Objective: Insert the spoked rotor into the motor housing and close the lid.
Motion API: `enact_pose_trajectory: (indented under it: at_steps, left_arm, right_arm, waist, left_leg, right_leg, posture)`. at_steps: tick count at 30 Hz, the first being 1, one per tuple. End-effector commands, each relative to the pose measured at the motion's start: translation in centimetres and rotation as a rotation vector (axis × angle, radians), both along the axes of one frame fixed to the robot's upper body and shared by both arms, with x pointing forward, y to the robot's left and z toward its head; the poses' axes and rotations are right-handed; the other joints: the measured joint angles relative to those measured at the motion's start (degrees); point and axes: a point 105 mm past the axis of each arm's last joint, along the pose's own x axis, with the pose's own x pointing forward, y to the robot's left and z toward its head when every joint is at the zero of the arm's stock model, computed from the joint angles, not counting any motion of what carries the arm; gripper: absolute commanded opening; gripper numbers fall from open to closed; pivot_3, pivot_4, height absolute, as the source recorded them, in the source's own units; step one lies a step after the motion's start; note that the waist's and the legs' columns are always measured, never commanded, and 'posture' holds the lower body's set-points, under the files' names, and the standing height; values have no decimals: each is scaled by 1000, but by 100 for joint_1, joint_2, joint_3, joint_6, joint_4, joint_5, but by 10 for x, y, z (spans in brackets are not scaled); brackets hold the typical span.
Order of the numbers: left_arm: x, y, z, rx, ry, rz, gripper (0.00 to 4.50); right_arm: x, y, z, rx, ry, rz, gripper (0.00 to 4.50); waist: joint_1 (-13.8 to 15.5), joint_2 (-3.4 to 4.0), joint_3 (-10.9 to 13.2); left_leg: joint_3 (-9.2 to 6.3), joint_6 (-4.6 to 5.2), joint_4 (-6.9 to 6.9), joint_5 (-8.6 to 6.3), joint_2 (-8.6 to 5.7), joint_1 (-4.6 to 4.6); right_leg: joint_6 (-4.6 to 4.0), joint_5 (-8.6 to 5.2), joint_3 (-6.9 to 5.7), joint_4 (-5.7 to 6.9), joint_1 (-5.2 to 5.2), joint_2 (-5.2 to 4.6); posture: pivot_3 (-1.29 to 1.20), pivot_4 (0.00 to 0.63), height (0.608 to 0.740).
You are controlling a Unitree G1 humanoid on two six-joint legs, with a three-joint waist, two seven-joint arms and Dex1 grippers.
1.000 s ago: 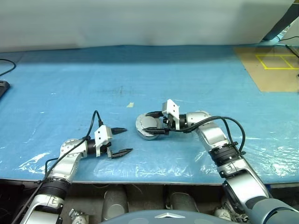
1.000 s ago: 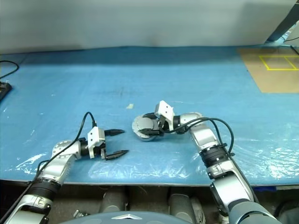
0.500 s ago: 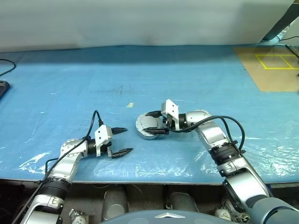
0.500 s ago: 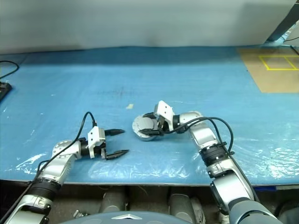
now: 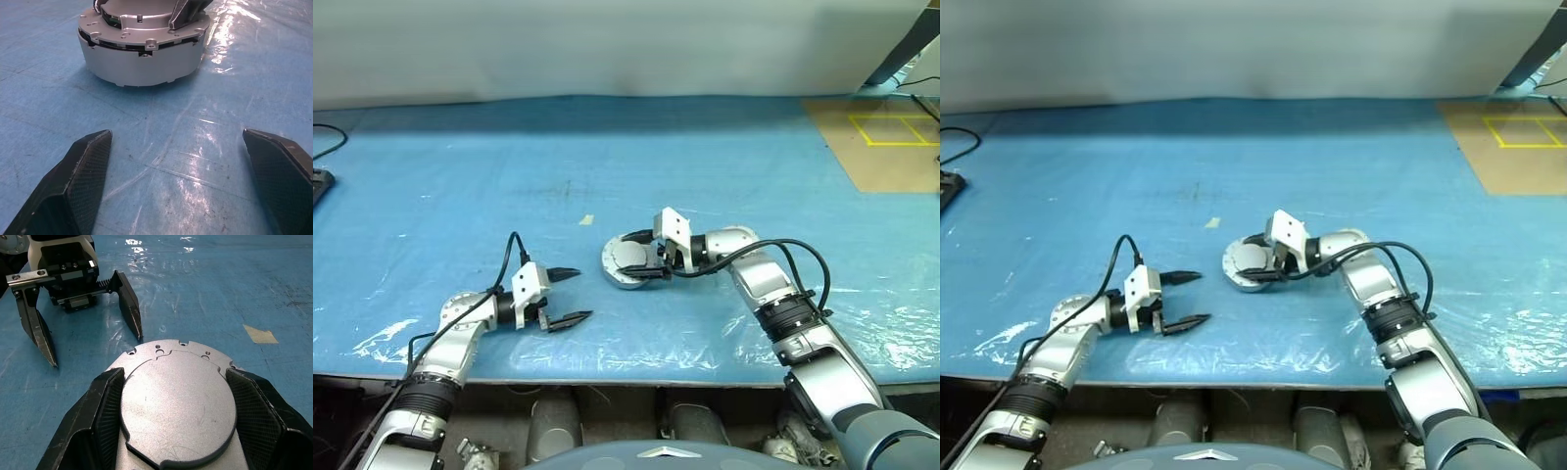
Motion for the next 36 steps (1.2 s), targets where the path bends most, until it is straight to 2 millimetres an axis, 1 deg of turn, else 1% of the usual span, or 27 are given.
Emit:
enact_pose_trajectory:
  at_steps: [1,4,8,14,20,25,33,36]
  left_arm:
    - [-1,-2,9,-6,-26,-13,4500]
    - [-1,-2,9,-5,-25,-11,4500]
    - [-1,-1,8,-4,-21,-8,4500]
    - [0,1,5,-1,-16,-4,4500]
    - [1,1,4,1,-17,-6,4500]
    - [0,-2,7,-2,-22,-12,4500]
    - [0,-4,13,-6,-26,-12,4500]
    - [8,-3,20,-52,-16,34,4500]
  right_arm:
    - [5,-8,-10,-58,8,-53,2987]
    - [5,-8,-15,-70,22,-61,2987]
    - [3,-4,-13,-46,39,-64,2987]
    - [2,-4,-19,-69,36,-66,2987]
    - [5,-7,-24,-94,41,-98,2987]
    - [6,-10,-37,-137,67,-133,2987]
    - [2,-15,-44,-176,82,-118,2987]
    - [0,-17,-45,-183,92,-112,2987]
  waist:
    - [0,0,0]
    - [-3,-1,-1]
    - [-3,-1,-1]
    - [-4,-1,-1]
    - [-6,-1,-1]
    - [-9,-2,-2]
    - [-10,-4,-3]
    - [-9,-4,-3]
  left_leg:
    - [0,0,0,0,0,0]
    - [0,0,2,0,0,1]
    - [0,0,2,0,0,9]
    - [0,0,2,0,0,15]
    - [0,0,0,0,0,24]
    - [0,1,-4,-2,0,47]
    - [0,2,-8,-3,-1,53]
    - [0,2,-11,-3,-2,52]
  right_leg:
    - [0,0,0,0,0,0]
    - [0,0,1,0,1,0]
    - [-1,0,3,0,8,0]
    - [-1,-1,4,0,13,0]
    - [-1,-1,5,0,21,0]
    - [-1,-2,6,-1,41,0]
    - [-1,-2,8,-2,44,-1]
    - [-1,-2,8,-8,45,-1]
  posture:
    - [0,150,740]
    - [0,150,740]
    - [0,150,740]
    - [0,150,740]
    - [0,150,740]
    - [0,150,740]
    - [0,150,740]
    - [0,150,740]
